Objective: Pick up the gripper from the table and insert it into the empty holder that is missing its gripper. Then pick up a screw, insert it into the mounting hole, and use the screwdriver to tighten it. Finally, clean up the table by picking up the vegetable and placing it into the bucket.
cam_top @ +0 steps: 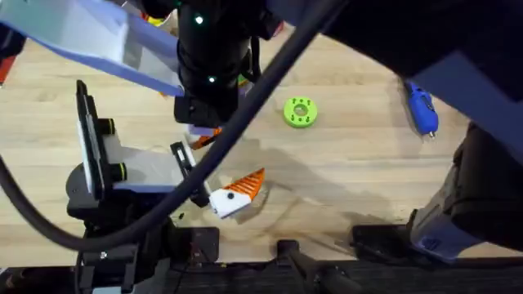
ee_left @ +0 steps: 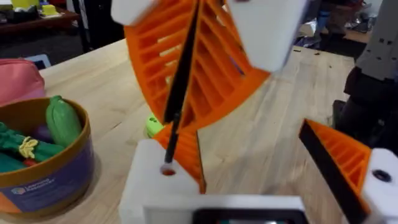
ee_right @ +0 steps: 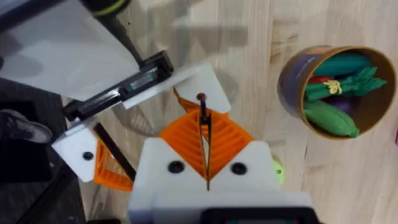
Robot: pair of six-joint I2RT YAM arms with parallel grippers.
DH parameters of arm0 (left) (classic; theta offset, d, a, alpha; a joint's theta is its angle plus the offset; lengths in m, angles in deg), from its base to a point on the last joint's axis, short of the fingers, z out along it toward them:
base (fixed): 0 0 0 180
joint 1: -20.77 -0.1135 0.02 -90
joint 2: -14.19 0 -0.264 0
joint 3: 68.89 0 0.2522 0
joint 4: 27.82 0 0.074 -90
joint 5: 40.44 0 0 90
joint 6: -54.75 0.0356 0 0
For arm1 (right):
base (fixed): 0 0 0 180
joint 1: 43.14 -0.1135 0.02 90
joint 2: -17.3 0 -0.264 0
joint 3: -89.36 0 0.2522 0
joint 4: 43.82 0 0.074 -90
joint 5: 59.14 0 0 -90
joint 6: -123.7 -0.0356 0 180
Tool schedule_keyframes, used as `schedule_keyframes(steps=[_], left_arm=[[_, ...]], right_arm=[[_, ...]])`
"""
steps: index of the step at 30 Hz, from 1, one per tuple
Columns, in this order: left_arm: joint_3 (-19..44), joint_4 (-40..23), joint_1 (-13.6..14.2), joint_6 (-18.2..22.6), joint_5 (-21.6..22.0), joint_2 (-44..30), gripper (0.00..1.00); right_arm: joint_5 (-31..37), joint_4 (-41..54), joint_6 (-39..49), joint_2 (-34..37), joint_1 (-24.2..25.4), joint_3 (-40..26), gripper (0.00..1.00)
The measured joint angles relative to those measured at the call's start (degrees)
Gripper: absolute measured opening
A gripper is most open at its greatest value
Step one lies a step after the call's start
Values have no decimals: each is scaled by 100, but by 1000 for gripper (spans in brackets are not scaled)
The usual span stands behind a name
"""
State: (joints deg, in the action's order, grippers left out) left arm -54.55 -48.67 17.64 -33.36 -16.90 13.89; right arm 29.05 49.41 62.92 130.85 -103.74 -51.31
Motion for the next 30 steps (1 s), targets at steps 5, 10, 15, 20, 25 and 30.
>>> schedule_keyframes(steps=[5, 10, 15, 20, 25, 30], left_arm=[[0, 0, 0, 0, 0, 0, 986], [0, 0, 0, -2, 0, 0, 986], [0, 0, 0, -2, 0, 0, 985], [0, 0, 0, -2, 0, -2, 985], [0, 0, 0, -2, 0, 0, 985], [0, -2, 0, -47, 7, 0, 985]], right_arm=[[0, 26, 0, 75, -4, -4, 5], [0, 28, 0, 158, -3, -4, 5], [0, 30, 0, 158, -4, -4, 5], [0, 28, 0, 160, -4, -4, 5], [0, 28, 0, 159, -9, -4, 5], [0, 28, 0, 230, -41, -21, 5]])
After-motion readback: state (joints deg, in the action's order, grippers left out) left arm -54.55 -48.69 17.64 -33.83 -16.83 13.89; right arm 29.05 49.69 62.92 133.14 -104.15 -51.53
